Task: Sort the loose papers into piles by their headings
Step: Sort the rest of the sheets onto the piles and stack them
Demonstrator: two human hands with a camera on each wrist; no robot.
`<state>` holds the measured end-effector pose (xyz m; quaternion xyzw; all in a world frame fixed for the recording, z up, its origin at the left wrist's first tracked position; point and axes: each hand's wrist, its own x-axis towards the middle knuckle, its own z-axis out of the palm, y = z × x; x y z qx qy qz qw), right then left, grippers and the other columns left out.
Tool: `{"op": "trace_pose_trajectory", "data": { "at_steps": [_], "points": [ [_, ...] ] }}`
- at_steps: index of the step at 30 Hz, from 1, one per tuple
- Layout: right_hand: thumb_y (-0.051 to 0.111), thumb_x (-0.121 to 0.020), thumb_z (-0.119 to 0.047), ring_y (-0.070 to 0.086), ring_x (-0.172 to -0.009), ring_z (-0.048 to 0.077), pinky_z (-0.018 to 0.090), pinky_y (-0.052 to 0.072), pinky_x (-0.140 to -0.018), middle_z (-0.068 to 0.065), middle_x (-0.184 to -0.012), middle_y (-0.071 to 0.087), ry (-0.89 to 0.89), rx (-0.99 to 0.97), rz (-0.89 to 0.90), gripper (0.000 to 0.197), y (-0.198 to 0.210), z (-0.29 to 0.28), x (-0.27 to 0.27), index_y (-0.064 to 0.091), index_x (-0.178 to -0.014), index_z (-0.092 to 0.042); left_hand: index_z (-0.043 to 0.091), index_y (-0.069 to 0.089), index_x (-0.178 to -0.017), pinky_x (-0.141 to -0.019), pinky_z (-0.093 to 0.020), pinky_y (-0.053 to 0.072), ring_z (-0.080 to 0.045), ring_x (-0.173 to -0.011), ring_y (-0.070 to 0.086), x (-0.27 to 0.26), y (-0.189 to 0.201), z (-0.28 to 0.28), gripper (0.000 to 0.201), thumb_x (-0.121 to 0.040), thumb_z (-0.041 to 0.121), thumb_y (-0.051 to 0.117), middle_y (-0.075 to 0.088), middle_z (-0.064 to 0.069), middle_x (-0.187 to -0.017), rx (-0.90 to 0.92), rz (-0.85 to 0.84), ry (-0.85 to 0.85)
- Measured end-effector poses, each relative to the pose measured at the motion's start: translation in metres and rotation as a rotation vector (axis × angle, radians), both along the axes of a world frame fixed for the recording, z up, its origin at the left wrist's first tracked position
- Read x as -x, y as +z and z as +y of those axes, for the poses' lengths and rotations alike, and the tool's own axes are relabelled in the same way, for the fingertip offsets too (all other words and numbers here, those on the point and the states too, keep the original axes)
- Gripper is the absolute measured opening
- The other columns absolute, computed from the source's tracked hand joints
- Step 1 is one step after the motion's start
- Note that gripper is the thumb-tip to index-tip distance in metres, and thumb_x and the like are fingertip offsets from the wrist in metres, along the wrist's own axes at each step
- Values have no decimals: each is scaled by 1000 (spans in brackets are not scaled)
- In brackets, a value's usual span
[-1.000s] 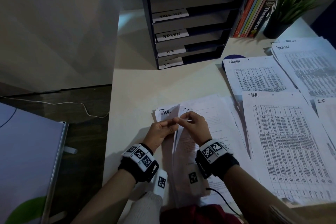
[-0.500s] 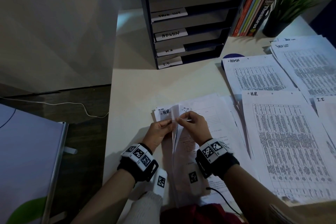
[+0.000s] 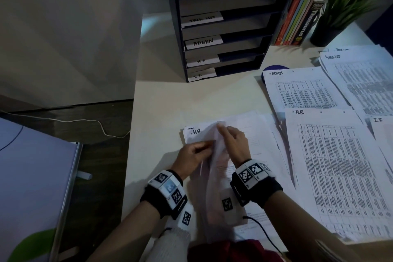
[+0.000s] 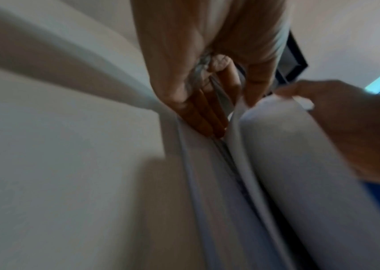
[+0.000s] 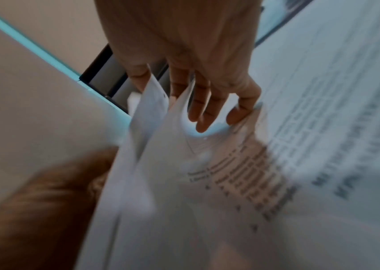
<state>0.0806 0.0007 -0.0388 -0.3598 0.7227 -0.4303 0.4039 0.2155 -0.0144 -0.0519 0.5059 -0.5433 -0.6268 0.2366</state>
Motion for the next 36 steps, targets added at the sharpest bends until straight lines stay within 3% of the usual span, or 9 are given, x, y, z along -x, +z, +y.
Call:
{"op": "trace_pose_trajectory", "data": {
  "at_steps": [3,8,12,14,17,22,30,34,36],
  "points": [
    [54,-77,-55,44,-62,16,27,28,-54,0,-63,48,88,-84,148,46,7,-7,-1,44,-60,-14,6,66,-110,-85,-9,46,-5,-95,60,0,6,-1,24,-93,11,49,65,1,-107,-34,3,-38],
    [44,-74,-27,48,-75,24,27,32,-62,17,-78,54,90,-122,254,31,-3,-10,5,56,-74,1,6,59,-120,-103,-27,34,-20,-121,46,-9,-3,-25,34,-87,1,52,54,-10,-128,316,-423,21],
    [57,-81,-8,38,-110,28,34,37,-83,18,-129,42,49,-26,528,16,-8,-3,1,59,-92,4,7,38,-139,-107,-28,23,-25,-131,28,-16,-7,-39,53,-87,5,50,35,-11,-140,263,-623,-52],
    [58,-75,-13,33,-111,25,49,35,-85,13,-124,52,77,110,820,10,-4,0,-5,62,-76,-4,7,41,-137,-106,-26,24,-24,-129,32,-17,-6,-39,51,-87,5,50,38,-10,-137,307,-631,-86],
    [44,-75,-25,47,-93,24,47,34,-85,4,-91,63,162,213,1023,23,2,-5,-8,60,-64,-13,8,44,-134,-105,-29,31,-23,-124,37,-18,-6,-37,49,-86,5,52,40,-9,-133,375,-680,-95],
    [45,-83,0,59,-72,24,37,27,-89,3,-81,65,443,72,810,39,8,-9,-9,50,-118,-17,6,34,-140,-106,-32,32,-26,-125,38,-16,-7,-34,56,-88,8,54,37,-12,-132,369,-714,-131],
    [46,-89,-18,60,-92,30,32,39,-83,11,-97,68,633,-193,743,21,1,-15,-6,66,-93,-11,6,49,-130,-91,-26,38,-27,-107,55,-17,-7,-32,41,-90,6,52,59,-13,-114,396,-617,49],
    [47,-94,-35,52,-71,24,30,34,-69,7,-66,55,565,-180,593,40,-2,-12,-3,52,-61,-12,9,62,-77,-72,-26,40,-14,-70,54,-20,-3,-31,20,-93,18,52,59,-7,-71,244,-293,112],
    [45,-93,-46,43,-60,20,30,30,-61,0,-53,41,483,-150,459,52,1,-9,-3,37,-52,-16,14,63,-76,-63,-20,44,-9,-61,57,-19,5,-26,24,-94,21,49,60,0,-65,88,-115,85]
  ]
}}
